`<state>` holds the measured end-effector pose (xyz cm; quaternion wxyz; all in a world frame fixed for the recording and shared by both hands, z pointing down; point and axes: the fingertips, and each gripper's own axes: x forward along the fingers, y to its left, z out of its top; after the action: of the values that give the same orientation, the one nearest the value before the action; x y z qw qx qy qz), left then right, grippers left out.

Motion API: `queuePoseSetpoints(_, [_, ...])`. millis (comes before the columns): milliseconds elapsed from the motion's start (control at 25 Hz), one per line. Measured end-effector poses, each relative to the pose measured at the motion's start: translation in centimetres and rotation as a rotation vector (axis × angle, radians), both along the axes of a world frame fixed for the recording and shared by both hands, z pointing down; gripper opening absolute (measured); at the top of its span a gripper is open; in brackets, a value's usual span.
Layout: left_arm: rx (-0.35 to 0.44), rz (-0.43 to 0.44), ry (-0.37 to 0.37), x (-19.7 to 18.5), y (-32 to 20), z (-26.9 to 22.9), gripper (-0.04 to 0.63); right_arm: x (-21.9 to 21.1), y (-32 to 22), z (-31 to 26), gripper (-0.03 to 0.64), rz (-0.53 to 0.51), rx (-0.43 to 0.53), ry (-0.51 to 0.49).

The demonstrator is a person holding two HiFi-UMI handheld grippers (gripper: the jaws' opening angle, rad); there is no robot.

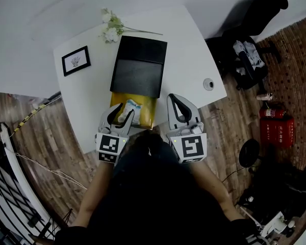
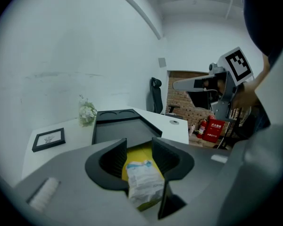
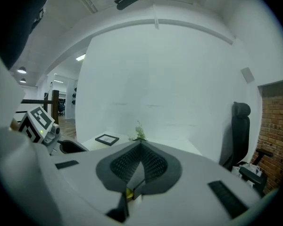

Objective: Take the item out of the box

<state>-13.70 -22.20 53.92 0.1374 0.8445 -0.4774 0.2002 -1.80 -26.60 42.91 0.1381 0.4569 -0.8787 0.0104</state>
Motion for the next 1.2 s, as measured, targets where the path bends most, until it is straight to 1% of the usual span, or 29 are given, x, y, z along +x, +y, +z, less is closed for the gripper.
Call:
queuePoseSetpoints(200, [-0.104, 0.041, -0.022, 0.8, 0.4, 2.8, 0.190, 0.9, 0.2, 0.7, 0.011, 0.019, -0.013, 0.006])
queuePoseSetpoints(320, [-0.169, 0.066, -0.036, 1.2, 0.7, 4.2, 0.211, 1.3, 0.1, 0.8, 0.011, 0.027, -0.018, 0.009])
queuePoseSetpoints(440, [-0.235, 0.091, -0.069, 1.3, 0.9, 5.5, 0.228, 1.6, 0.1, 0.9, 0.011, 0.029, -0.019, 0.019])
queuePoseSetpoints(600, [-0.298, 0.119, -0.115, 1.5, 1.2, 6.9, 0.239, 1.9, 0.0, 1.1, 0.011, 0.046, -0.014, 0.007])
queuePoseSetpoints(680, [-0.331, 0.136, -0.145, 1.7, 1.5, 7.6, 0.239, 2.0, 0.0, 1.1, 0.011, 0.049, -0.014, 0.009])
queuePoseSetpoints(920, [-0.416, 0.167, -0.274, 2.3, 1.9, 9.1, 0.239, 2.4, 0.2, 1.3, 0.011, 0.057, -0.030, 0.006])
queuePoseSetpoints(1040, [-0.455, 0.169, -0.312, 2.1, 1.9, 9.7, 0.237, 2.4, 0.2, 1.3, 0.011, 0.054, -0.030, 0.017])
queuePoseSetpoints(1200, [-0.497, 0.179, -0.371, 2.1, 2.0, 10.6, 0.211, 2.6, 0.1, 1.5, 0.011, 0.062, -0.031, 0.013])
